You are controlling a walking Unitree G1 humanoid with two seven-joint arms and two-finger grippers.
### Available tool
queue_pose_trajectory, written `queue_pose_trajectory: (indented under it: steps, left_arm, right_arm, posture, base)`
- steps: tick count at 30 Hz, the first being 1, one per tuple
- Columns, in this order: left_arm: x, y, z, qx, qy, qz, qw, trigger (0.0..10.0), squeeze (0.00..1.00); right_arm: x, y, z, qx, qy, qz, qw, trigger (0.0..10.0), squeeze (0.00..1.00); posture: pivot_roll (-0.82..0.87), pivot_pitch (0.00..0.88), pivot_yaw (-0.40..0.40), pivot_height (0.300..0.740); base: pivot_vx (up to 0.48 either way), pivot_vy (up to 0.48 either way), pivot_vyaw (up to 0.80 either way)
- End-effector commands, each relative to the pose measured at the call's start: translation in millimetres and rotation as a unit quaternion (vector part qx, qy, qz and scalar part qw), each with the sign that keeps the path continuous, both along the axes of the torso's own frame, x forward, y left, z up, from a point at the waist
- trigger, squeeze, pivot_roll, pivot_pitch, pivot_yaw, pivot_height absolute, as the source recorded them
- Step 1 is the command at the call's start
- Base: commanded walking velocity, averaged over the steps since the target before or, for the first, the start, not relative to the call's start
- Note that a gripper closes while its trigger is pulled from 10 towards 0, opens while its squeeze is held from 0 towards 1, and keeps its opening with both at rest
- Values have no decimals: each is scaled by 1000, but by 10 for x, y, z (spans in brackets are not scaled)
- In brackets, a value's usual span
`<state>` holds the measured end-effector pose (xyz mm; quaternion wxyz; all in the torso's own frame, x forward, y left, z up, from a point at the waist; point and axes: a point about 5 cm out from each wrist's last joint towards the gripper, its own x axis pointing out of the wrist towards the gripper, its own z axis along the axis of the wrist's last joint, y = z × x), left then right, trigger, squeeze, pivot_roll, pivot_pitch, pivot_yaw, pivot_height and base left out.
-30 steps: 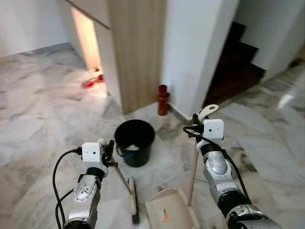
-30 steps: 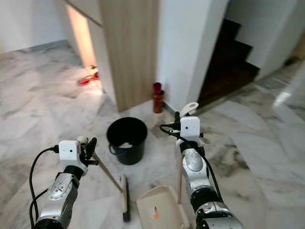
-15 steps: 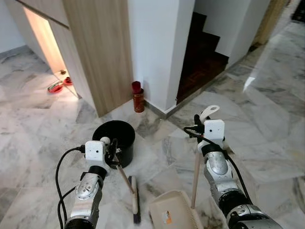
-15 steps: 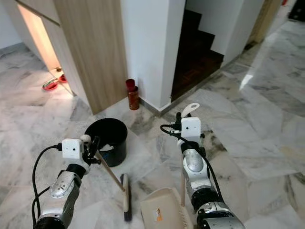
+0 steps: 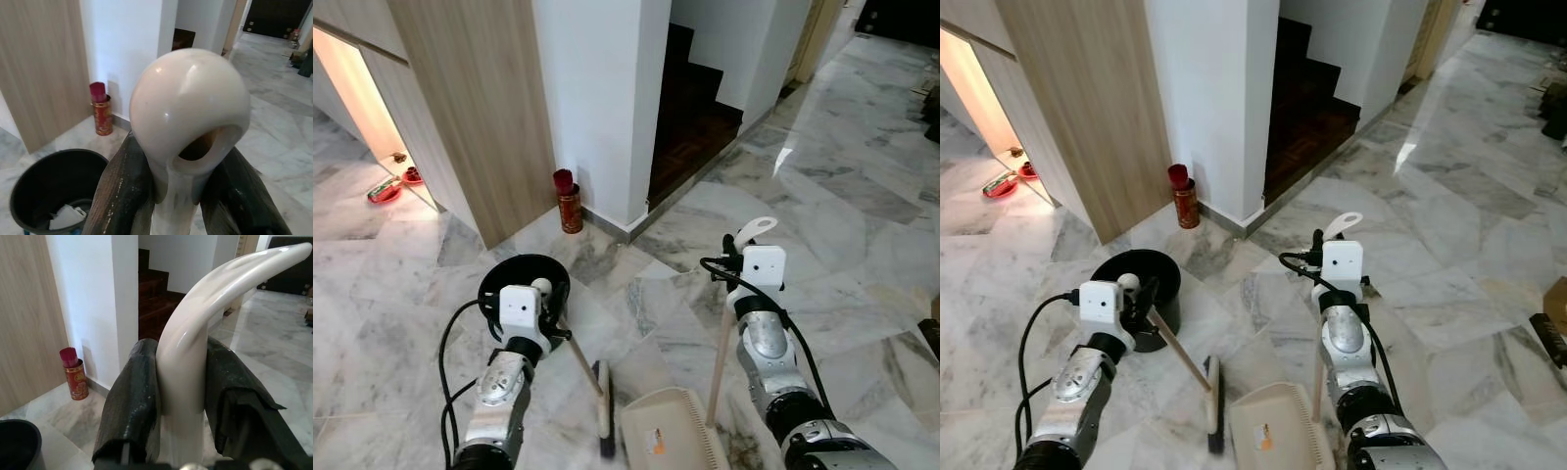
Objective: Sweep floor
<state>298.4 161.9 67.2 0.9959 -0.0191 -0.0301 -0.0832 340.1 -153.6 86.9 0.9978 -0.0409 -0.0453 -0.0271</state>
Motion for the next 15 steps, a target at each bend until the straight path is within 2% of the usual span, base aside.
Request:
queue_pose_trajectory:
  steps: [1, 9, 15]
  left_arm:
    - [-31, 95, -8, 5, -1, 17, 1000, 10000, 0]
    - [-64, 264, 7, -4, -7, 56, 998, 10000, 0]
    - [-49, 265, 7, 4, -3, 45, 999, 10000, 0]
  right_arm:
    - [37, 23, 62, 8, -12, -1, 1000, 10000, 0]
    - [39, 116, 31, 10, -1, 16, 1000, 10000, 0]
    - [49, 100, 39, 14, -2, 1, 1000, 10000, 0]
  posture:
    - [21, 0, -9, 740]
    - [72, 0, -21, 740]
    - [35, 0, 6, 740]
  base:
    - [0, 0, -800]
    - [0, 0, -800]
    - [0, 0, -800]
